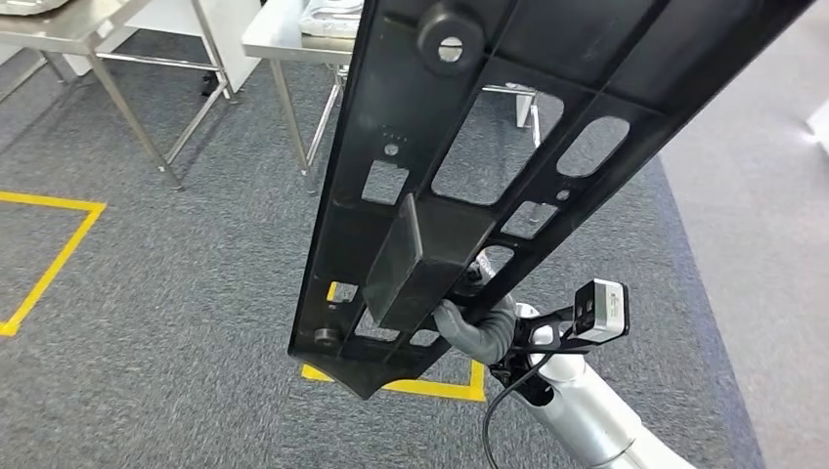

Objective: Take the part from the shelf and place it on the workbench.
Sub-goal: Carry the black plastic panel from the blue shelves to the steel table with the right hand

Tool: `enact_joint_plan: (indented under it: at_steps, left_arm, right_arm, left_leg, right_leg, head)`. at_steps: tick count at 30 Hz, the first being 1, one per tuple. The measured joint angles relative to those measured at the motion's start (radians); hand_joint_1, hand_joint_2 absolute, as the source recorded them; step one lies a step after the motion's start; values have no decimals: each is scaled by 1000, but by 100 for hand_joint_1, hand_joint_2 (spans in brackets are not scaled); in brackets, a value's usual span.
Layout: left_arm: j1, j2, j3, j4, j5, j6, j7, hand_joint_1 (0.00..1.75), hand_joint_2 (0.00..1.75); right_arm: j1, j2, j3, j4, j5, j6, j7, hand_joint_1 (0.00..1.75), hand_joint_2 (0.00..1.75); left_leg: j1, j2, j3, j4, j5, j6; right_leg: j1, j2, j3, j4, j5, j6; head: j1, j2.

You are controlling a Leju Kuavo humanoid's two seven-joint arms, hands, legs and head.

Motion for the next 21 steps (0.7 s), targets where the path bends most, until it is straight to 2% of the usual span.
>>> enact_joint_plan:
  at_steps: [1,2,3,4,5,7,8,9,10,12,14,16,17,18,19,20,21]
  left_arm:
    - [2,0,0,0,0,-1,0,0,175]
    - [4,0,0,0,0,-3,0,0,175]
    - [5,0,0,0,0,-5,1,0,175]
    - [6,0,0,0,-1,-8,2,0,175]
    - [6,0,0,0,-1,-12,3,0,175]
    - [3,0,0,0,-1,-19,3,0,175]
    - [2,0,0,0,-3,-23,0,0,175]
    - [1,0,0,0,-5,-26,-3,0,175]
    - [1,0,0,0,-7,-29,-6,0,175]
    - [2,1,0,0,-10,-35,-10,0,175]
    - [2,2,-1,0,-14,-40,-12,0,175]
    - [4,3,-1,0,-18,-42,-13,0,175]
    - [6,3,-2,0,-18,-43,-13,0,175]
    - [8,4,-2,0,-18,-43,-13,0,175]
    - [10,6,-2,0,-18,-43,-13,0,175]
    - [11,6,-2,0,-19,-43,-13,0,175]
    - [12,8,-2,0,-19,-43,-14,0,175]
  right_arm:
    - [3,4,-1,-2,5,1,2,175,175]
    - [7,8,-2,-3,9,2,4,175,175]
    - [12,11,-3,-3,13,2,5,175,175]
    - [17,12,-6,-3,17,2,6,175,175]
    - [20,13,-9,-3,22,2,6,175,175]
    - [23,14,-21,-3,32,4,2,175,175]
    - [23,14,-28,-3,38,6,-3,175,175]
    - [24,14,-34,-3,45,9,-10,175,175]
    - [25,13,-41,-3,52,12,-18,175,175]
    - [29,12,-55,-4,59,18,-26,175,175]
    - [30,10,-66,-7,60,20,-29,175,175]
    - [29,9,-73,-10,59,20,-30,175,175]
    - [30,9,-75,-11,58,19,-30,175,175]
    - [31,8,-77,-11,58,19,-29,175,175]
    - [32,8,-78,-11,58,19,-29,175,175]
    - [33,8,-79,-11,57,18,-28,175,175]
    - [33,8,-80,-11,55,17,-28,175,175]
  left_leg:
    - [-2,13,1,-1,-1,3]
    - [-4,26,1,-1,-2,5]
    - [-4,36,1,-1,-3,5]
    - [-5,45,1,0,-5,4]
    - [-5,52,3,0,-6,2]
    - [-5,62,7,0,-11,-3]
    - [-7,66,10,1,-15,-8]
    - [-8,68,11,2,-18,-13]
    - [-10,69,13,1,-20,-19]
    - [-10,71,16,0,-24,-32]
    - [-7,60,9,27,-43,-42]
    - [-4,39,-40,132,-92,-46]
    - [-4,33,-79,204,-120,-48]
    - [-4,29,-115,264,-135,-49]
    - [-4,28,-139,294,-131,-50]
    - [-4,27,-144,284,-106,-49]
    - [-4,27,-129,234,-65,-46]
  right_leg:
    - [0,-29,-31,63,-33,3]
    - [-2,-44,-65,131,-62,6]
    - [-5,-50,-91,181,-78,9]
    - [-7,-53,-101,200,-76,11]
    - [-9,-56,-90,180,-57,11]
    - [-10,-67,-19,46,6,7]
    - [-7,-75,17,-20,27,1]
    - [-4,-80,41,-64,36,-5]
    - [0,-82,51,-82,35,-10]
    - [2,-75,53,-86,32,-22]
    - [-3,-69,62,-92,31,-35]
    - [-4,-64,72,-96,27,-46]
    - [-3,-61,76,-96,23,-50]
    - [-2,-56,81,-96,19,-52]
    - [0,-50,86,-95,15,-52]
    - [1,-45,92,-95,10,-51]
    - [1,-40,101,-95,3,-50]
  head:
    - [0,0]
    - [0,0]
    - [0,0]
    - [0,0]
    - [0,0]
    - [0,0]
    - [0,0]
    - [0,0]
    - [0,0]
    - [0,0]
    - [0,0]
    - [0,0]
    - [0,0]
    - [0,0]
    - [0,0]
    - [0,0]
    - [0,0]
